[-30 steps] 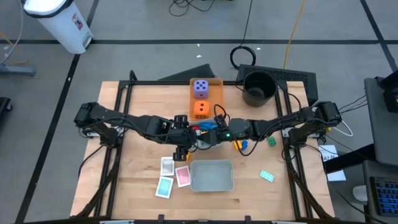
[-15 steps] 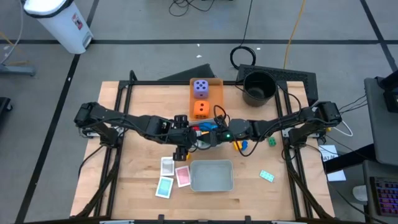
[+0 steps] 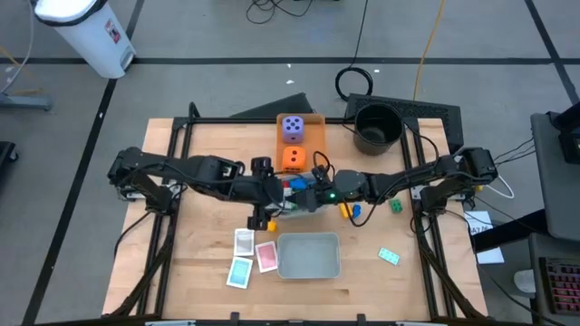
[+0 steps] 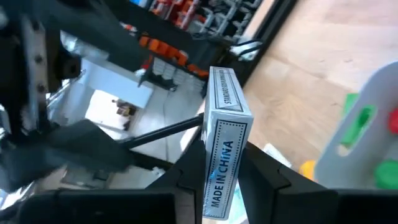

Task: Pick & Place Toys
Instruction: Put the white and black playing card pack into the bottom gray bin

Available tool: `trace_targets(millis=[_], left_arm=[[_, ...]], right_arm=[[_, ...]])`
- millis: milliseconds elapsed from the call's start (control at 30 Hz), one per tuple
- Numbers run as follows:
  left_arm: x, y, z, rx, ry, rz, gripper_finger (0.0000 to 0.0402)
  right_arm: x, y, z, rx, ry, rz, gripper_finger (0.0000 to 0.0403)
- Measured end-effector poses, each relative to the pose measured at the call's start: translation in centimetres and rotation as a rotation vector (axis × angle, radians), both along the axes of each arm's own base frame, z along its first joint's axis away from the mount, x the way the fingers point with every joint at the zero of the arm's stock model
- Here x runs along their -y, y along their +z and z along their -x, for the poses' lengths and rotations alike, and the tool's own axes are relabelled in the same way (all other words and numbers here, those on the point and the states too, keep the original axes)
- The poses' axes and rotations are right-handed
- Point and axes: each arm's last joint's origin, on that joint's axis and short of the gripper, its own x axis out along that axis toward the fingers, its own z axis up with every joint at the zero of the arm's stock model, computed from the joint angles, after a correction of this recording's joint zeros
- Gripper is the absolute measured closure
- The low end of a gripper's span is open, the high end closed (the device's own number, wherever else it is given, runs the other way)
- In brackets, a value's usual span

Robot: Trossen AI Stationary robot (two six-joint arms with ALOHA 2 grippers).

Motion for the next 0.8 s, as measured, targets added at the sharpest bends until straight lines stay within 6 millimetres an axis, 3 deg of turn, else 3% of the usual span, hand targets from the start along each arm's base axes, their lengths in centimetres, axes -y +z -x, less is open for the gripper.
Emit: trace_targets(millis=[267,533,800], left_arm=[[-0.4,3.6,1.9,0.025,0.102,0.078,0.0062],[-0.8,4.8,5.6,-0.064,0.211,0.239,0.0062],[0.6,6.8,8.5,0.125,0.226,0.33,0.0062]], right_arm=[[-0.6,0.5,0.0,0.053,0.066,-0.031,0.034],[-1.9,1.3,0.1,0.132,0.101,-0.041,0.034],[-3.8,2.9,1.4,0.171,0.13,-0.073,0.034]])
